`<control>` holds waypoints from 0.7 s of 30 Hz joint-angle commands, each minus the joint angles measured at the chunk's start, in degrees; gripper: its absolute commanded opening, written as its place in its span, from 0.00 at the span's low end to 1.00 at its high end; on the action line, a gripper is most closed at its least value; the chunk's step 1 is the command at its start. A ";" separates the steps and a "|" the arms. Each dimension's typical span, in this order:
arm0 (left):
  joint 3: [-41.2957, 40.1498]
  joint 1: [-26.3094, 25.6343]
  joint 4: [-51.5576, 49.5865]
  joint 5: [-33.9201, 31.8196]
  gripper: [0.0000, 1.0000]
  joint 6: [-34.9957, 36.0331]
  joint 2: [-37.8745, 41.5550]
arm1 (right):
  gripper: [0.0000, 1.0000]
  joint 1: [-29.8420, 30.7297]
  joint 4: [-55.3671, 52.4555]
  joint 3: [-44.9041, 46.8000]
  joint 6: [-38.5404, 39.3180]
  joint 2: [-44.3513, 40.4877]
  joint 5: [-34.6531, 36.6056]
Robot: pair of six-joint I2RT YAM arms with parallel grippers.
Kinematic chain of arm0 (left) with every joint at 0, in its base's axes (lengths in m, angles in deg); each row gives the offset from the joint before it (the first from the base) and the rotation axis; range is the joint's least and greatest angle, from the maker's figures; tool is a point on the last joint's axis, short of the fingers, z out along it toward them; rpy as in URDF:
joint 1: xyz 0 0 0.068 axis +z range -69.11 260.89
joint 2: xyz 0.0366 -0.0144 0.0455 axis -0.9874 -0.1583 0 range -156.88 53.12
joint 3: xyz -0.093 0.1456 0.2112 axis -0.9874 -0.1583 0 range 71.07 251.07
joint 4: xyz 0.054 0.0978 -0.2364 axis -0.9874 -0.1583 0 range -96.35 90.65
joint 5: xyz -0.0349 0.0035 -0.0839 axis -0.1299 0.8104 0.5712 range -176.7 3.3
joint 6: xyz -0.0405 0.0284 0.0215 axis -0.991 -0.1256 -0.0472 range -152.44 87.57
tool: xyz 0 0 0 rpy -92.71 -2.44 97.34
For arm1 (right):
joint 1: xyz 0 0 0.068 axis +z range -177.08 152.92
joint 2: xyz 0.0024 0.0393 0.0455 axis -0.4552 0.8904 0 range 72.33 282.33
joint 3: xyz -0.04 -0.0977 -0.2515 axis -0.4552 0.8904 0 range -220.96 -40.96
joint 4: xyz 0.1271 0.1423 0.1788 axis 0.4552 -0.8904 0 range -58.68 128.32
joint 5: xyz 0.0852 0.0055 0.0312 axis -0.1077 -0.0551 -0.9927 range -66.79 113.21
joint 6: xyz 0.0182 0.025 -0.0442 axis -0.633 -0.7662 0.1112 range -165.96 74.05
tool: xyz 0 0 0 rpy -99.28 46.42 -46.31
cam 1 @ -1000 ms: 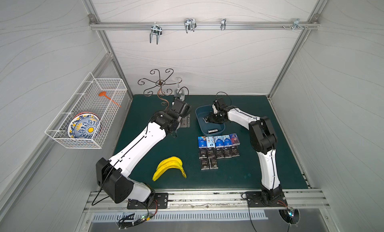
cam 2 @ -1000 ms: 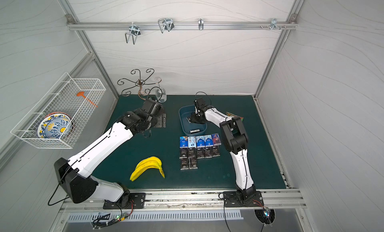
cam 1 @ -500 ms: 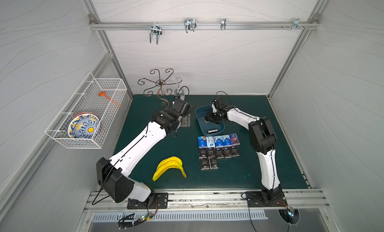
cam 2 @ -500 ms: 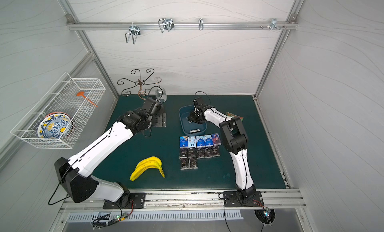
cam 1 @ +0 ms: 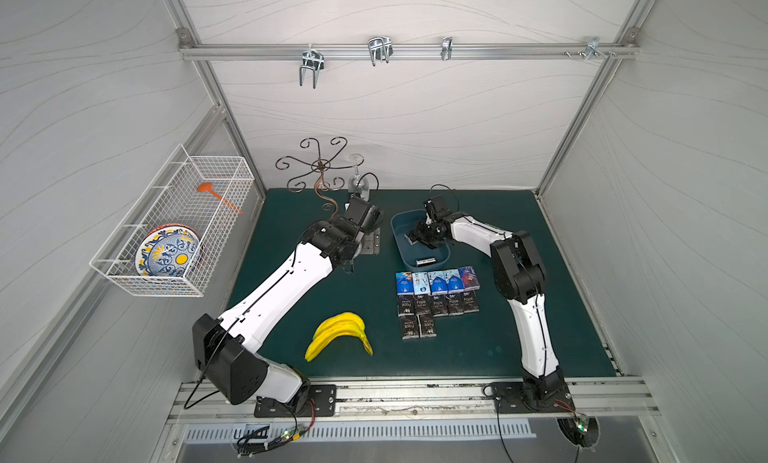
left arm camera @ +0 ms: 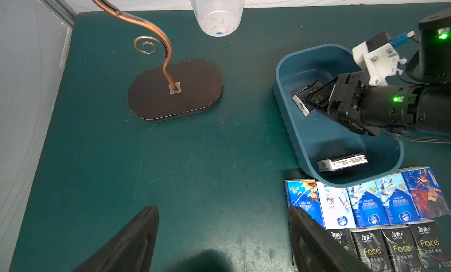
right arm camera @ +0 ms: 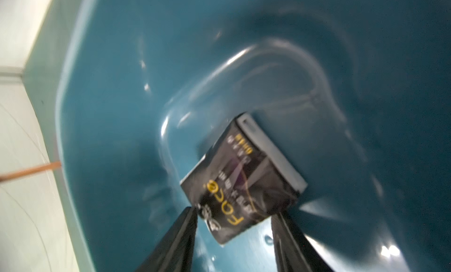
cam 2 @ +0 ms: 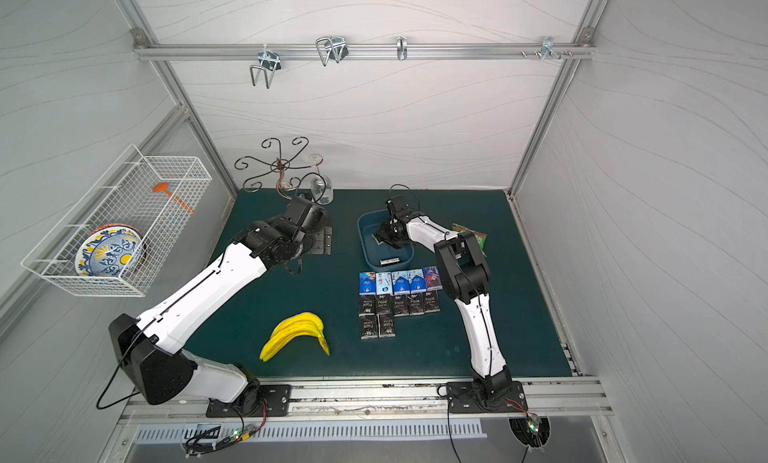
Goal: Take the pocket tissues out of the storage box
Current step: Pick up the pocket tissues from the storage box.
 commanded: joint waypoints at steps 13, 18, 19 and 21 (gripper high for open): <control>1.91 -0.26 0.65 -1.07 0.88 1.06 1.53 | 0.20 -0.98 3.80 3.58 -5.34 1.77 4.33; 1.89 -0.24 0.74 -0.97 0.88 0.91 1.58 | 0.10 -1.05 4.17 4.36 -1.10 -0.14 3.55; 1.95 -0.18 0.74 -1.00 0.88 0.88 1.57 | 0.09 -1.06 5.08 4.73 0.28 -1.04 3.04; 1.92 -0.21 0.83 -0.95 0.88 0.88 1.58 | 0.09 -1.06 7.61 5.79 3.10 -3.34 1.01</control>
